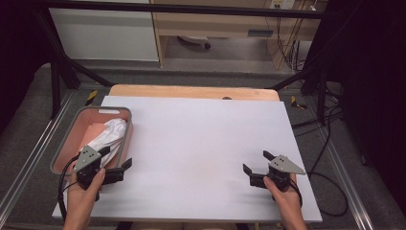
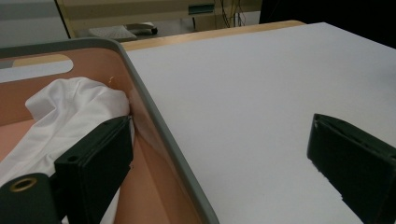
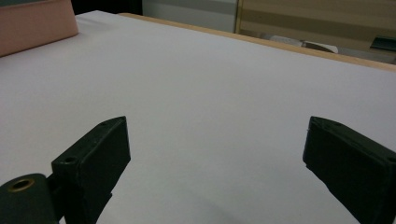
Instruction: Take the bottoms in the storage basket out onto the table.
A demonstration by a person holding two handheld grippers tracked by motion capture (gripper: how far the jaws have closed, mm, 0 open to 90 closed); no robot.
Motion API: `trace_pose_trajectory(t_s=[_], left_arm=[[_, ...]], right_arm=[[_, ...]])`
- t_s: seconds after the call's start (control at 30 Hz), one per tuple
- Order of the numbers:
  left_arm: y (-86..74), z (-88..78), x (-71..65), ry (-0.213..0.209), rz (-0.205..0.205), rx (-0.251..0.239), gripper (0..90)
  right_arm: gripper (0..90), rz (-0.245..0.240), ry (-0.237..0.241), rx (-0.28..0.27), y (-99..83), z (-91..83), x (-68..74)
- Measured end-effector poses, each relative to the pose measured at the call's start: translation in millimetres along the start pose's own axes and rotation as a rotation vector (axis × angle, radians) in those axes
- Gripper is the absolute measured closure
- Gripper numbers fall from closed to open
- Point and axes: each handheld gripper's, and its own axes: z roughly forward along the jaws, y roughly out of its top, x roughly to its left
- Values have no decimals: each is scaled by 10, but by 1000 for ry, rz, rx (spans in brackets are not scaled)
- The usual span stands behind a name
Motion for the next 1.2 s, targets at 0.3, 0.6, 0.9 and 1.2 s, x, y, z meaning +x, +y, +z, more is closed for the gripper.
trace_pose_trajectory(t_s=[0.3, 0.6, 0.9, 1.2], left_arm=[[26, -34, -17, 7, 30, -16, 63], [117, -95, -28, 31, 10, -44, 62], [236, -97, -111, 13, 53, -26, 49], [456, -7, -163, -2, 54, -43, 56]], right_arm=[[74, -6, -1, -7, 19, 3, 14], [68, -10, 0, -16, 33, -29, 25], [68, -6, 12, -12, 22, -28, 61], [68, -12, 36, -10, 41, -8, 87]])
